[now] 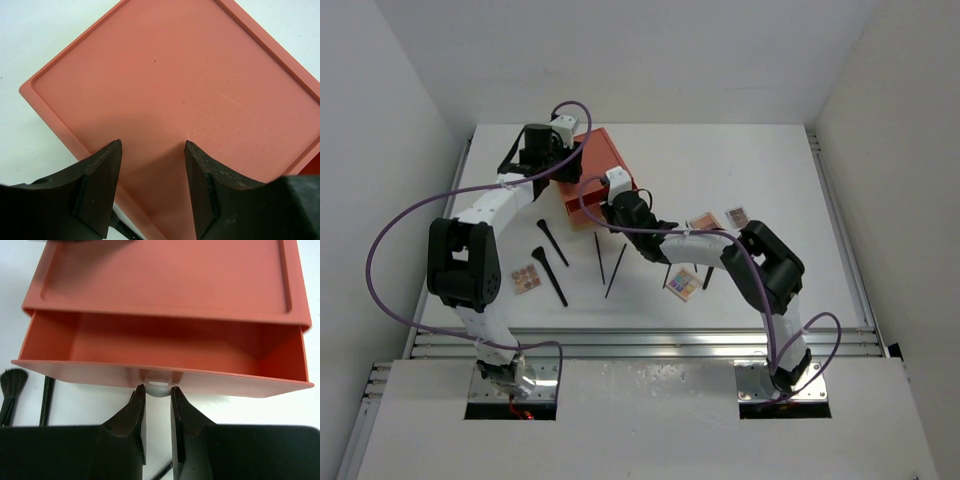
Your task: Organize the makeup
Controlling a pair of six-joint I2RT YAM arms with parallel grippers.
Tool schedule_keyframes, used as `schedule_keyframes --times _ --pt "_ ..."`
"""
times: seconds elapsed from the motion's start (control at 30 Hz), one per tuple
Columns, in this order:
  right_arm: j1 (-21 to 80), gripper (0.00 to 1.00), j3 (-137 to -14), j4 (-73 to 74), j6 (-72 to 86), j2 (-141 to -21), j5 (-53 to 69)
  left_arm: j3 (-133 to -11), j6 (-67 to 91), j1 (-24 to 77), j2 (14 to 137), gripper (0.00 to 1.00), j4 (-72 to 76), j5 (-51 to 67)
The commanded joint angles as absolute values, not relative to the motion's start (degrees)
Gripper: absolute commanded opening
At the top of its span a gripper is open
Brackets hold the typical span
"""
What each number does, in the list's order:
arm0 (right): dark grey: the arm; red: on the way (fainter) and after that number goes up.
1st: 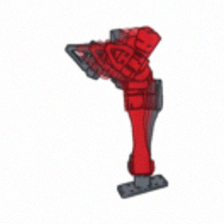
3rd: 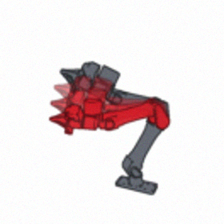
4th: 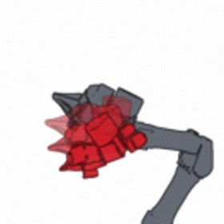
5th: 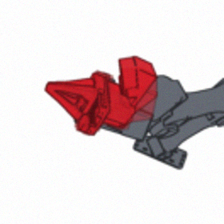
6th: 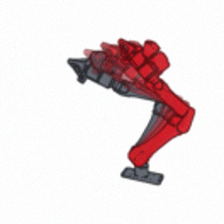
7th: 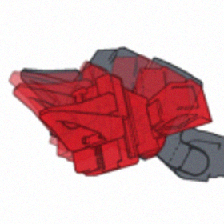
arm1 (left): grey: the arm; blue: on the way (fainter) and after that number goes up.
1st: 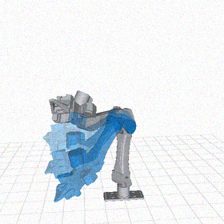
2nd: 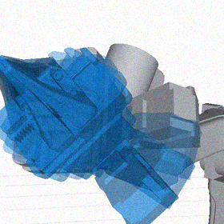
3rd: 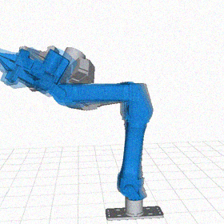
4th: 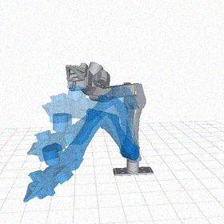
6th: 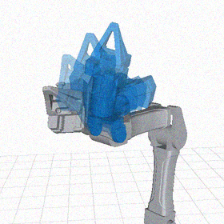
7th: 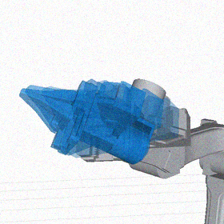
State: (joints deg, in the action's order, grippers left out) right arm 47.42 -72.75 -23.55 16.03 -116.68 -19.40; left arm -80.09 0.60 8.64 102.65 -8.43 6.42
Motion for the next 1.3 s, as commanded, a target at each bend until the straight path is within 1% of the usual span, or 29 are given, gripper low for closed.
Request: schedule_keyframes --times 0.0,0.27,0.4,0.5,0.53,0.57,0.63,0.67,0.7,0.73,0.8,0.83,1.0,1.1,1.17,1.2,1.23,1.27 --pt "48.1 0.0 -68.4 -26.3 15.9 -111.9 -18.7 -80.7 2.2 8.3 104.2 0.59 -11.8 6.2" --pt "50.2 0.0 -54.2 -27.8 10.9 -100.4 -13.9 -81.2 2.2 8.3 104.8 0.59 -11.8 5.6" --pt "50.8 0.0 -50.8 -27.6 11.3 -99.3 -12.9 -81.2 2.2 8.3 105.3 0.59 -11.8 5.1" --pt "50.8 0.18 -51.0 -27.2 11.5 -99.8 -12.1 -81.2 2.2 8.3 105.3 0.59 -11.8 4.6" --pt "50.7 0.34 -51.2 -26.7 11.2 -99.6 -11.1 -81.2 2.2 8.3 105.3 0.61 -11.8 4.6" --pt "50.8 0.42 -51.5 -26.2 11.0 -99.3 -10.7 -81.9 2.2 8.3 105.3 0.63 -11.8 4.6" --pt "50.8 0.53 -51.7 -23.5 10.1 -98.5 -8.6 -83.8 2.7 8.3 105.3 0.67 -14.1 4.6" --pt "49.6 0.56 -51.8 -22.5 9.6 -97.1 -8.0 -85.6 3.3 8.3 105.3 0.68 -15.7 4.6" --pt "50.6 0.63 -51.9 -21.5 9.2 -96.4 -6.9 -86.7 3.3 8.3 105.3 0.68 -16.7 4.6" --pt "50.7 0.66 -51.9 -18.2 8.9 -95.9 -6.8 -87.8 4.0 8.3 104.8 0.71 -17.7 4.6" --pt "50.7 0.71 -51.8 -15.6 8.6 -93.2 -6.5 -91.3 5.1 8.3 104.8 0.75 -19.8 5.1" --pt "50.8 0.75 -51.7 -11.6 8.6 -92.5 -6.5 -92.4 6.5 8.3 104.2 0.79 -22.0 5.1" --pt "51.0 0.81 -50.1 -3.6 8.2 -86.4 -8.2 -96.1 8.0 8.3 99.5 0.85 -27.2 4.4" --pt "50.9 0.81 -48.1 -1.2 8.8 -81.8 -10.3 -96.8 10.5 8.3 95.4 0.85 -32.1 -2.1" --pt "50.5 0.81 -46.6 -0.4 9.7 -80.3 -13.3 -91.7 12.8 8.3 89.4 0.84 -36.4 -6.6" --pt "51.0 0.81 -45.6 -0.4 10.1 -78.1 -15.2 -89.0 15.4 8.3 87.0 0.81 -37.5 -9.8" --pt "50.8 0.81 -44.4 -0.4 10.5 -77.5 -16.3 -83.5 16.7 7.8 84.8 0.79 -38.6 -10.8" --pt "50.9 0.81 -43.9 -0.5 10.8 -76.7 -17.8 -80.9 18.1 7.8 81.2 0.77 -41.1 -11.5"
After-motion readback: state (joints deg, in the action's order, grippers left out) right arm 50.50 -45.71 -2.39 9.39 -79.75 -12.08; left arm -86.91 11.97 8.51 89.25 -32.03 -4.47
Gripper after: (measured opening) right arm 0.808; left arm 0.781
